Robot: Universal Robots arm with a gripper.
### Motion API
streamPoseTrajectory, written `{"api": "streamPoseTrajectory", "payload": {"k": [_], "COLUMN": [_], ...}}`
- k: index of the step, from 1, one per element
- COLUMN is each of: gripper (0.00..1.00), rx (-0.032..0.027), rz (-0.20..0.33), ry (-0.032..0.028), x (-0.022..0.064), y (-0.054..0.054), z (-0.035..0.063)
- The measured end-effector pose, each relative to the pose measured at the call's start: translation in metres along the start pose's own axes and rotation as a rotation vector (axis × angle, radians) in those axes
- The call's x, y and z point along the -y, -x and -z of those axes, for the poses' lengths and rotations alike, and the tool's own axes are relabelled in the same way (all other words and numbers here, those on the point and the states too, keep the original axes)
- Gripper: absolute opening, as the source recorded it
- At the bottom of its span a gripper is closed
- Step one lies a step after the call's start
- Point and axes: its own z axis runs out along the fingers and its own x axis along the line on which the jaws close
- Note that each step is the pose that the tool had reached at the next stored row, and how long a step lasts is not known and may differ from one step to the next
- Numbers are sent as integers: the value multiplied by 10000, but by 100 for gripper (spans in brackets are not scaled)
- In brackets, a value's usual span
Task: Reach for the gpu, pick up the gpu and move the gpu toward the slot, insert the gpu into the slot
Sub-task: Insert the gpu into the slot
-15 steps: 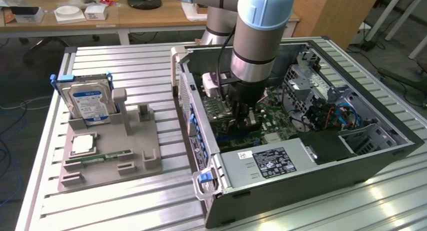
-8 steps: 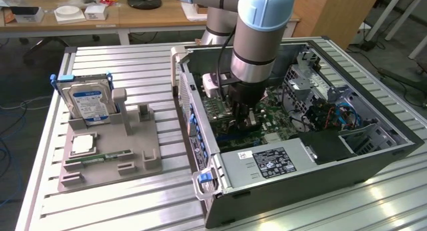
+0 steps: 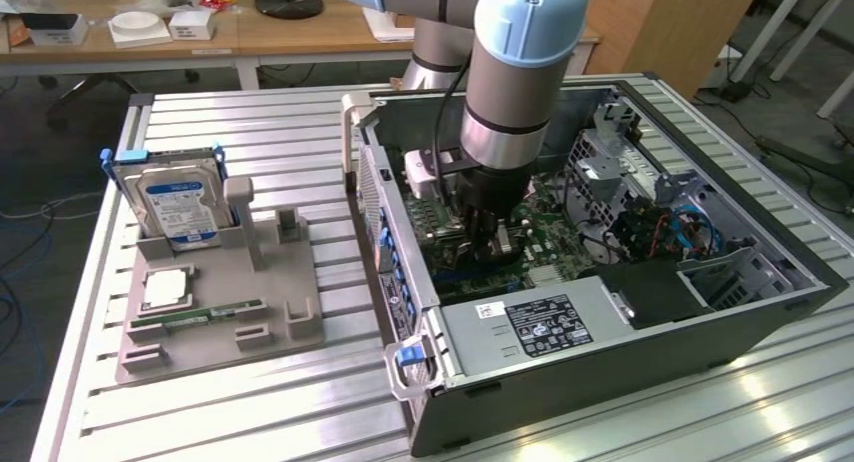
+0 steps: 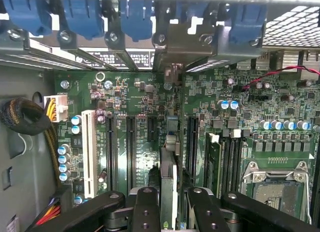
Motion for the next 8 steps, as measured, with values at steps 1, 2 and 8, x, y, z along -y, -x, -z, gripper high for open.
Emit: {"api": "streamPoseTrajectory", "payload": {"k": [1, 2, 8], "gripper": [26, 26, 26], "rx": [1, 2, 4], "rz": [0, 0, 1], "ry": [-1, 0, -2], "x": [0, 0, -5], "y": [0, 0, 1], "z": [-1, -1, -1]}}
